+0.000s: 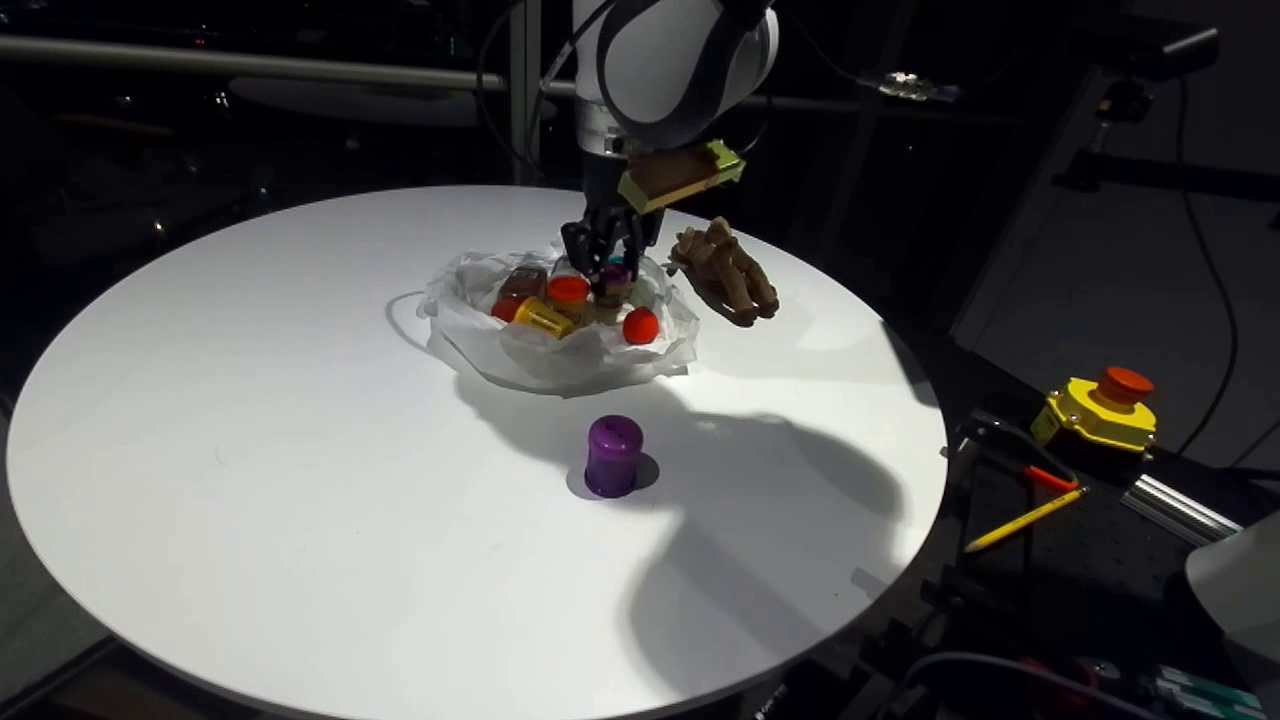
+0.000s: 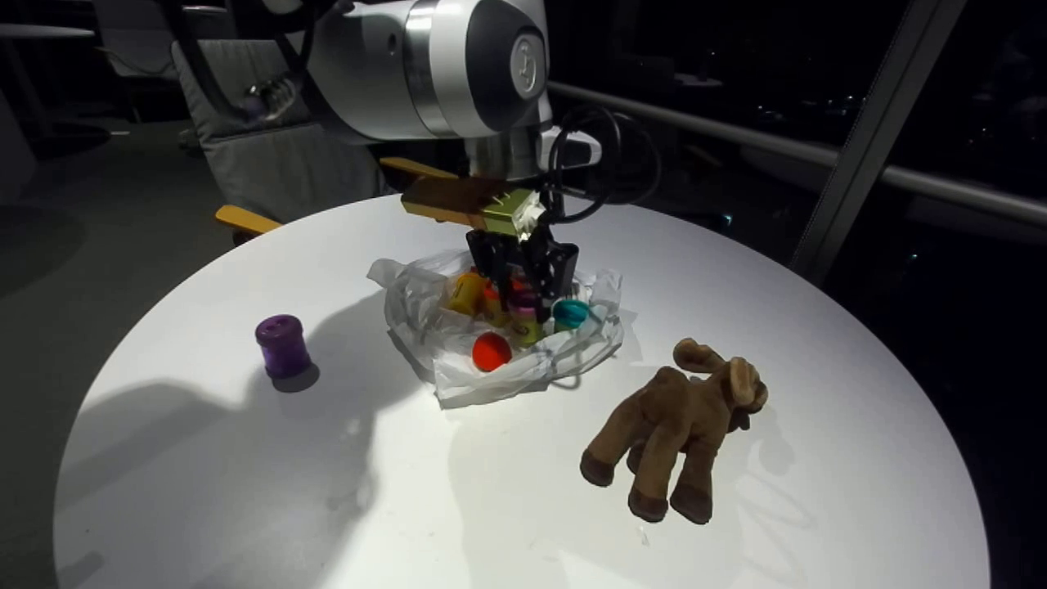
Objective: Pick up all the objects from the plastic and put them on the table
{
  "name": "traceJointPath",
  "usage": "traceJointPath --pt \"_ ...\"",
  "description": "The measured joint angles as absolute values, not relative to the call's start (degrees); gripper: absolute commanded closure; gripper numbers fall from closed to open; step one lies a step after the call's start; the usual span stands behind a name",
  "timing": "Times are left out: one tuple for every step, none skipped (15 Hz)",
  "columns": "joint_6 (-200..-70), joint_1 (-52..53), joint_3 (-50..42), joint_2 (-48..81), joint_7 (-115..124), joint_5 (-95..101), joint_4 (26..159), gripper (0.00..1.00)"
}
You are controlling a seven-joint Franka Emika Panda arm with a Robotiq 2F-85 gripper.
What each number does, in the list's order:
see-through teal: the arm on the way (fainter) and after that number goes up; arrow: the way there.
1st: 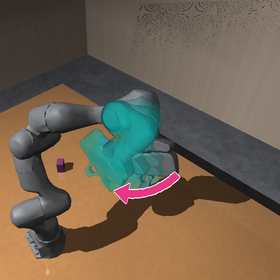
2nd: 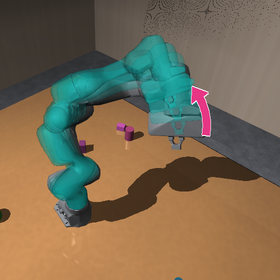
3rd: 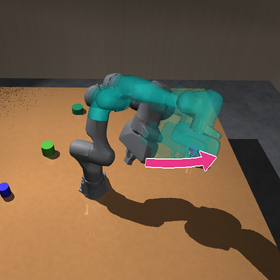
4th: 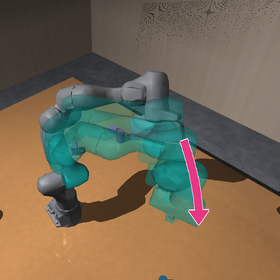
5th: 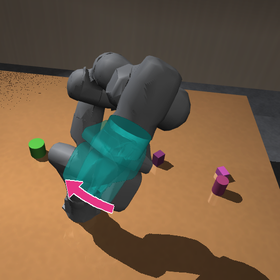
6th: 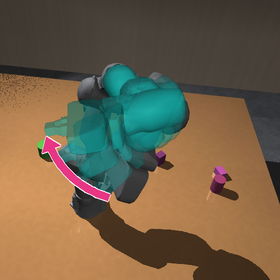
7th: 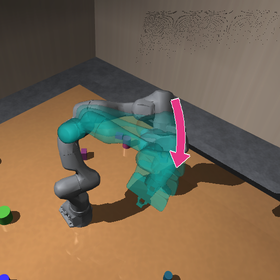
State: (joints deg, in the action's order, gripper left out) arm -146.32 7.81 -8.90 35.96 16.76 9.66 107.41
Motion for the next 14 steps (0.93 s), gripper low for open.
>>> traceJointPath --pt "-145.9 8.2 -9.1 34.7 16.9 9.9 107.9 0.72" --pt "-145.0 8.5 -9.1 32.9 17.1 9.9 108.7 0.72" --pt "-143.9 8.8 -8.9 30.8 17.1 9.9 110.0 0.72" --pt "-142.6 9.1 -8.6 28.1 17.1 9.9 111.8 0.72" --pt "-141.5 9.4 -8.1 25.4 17.1 9.9 113.9 0.72" --pt "-140.5 9.5 -7.2 22.5 17.1 9.8 116.4 0.72" --pt "-139.8 9.5 -6.2 19.7 17.1 9.7 119.2 0.72" --pt "-139.6 9.5 -5.2 17.1 17.2 9.7 122.2 0.72" --pt "-139.6 9.5 -4.2 14.9 17.7 9.7 125.2 0.72" --pt "-139.8 9.5 -3.1 13.0 18.4 9.7 128.2 0.72" --pt "-140.5 9.5 -2.2 11.6 19.4 9.7 131.0 0.72" --pt "-141.9 9.5 -1.4 10.7 20.6 9.7 133.6 0.72" --pt "-144.0 9.6 -0.7 10.3 21.8 9.7 136.0 0.72" --pt "-146.5 9.6 -0.2 10.3 22.9 9.9 138.0 0.72"
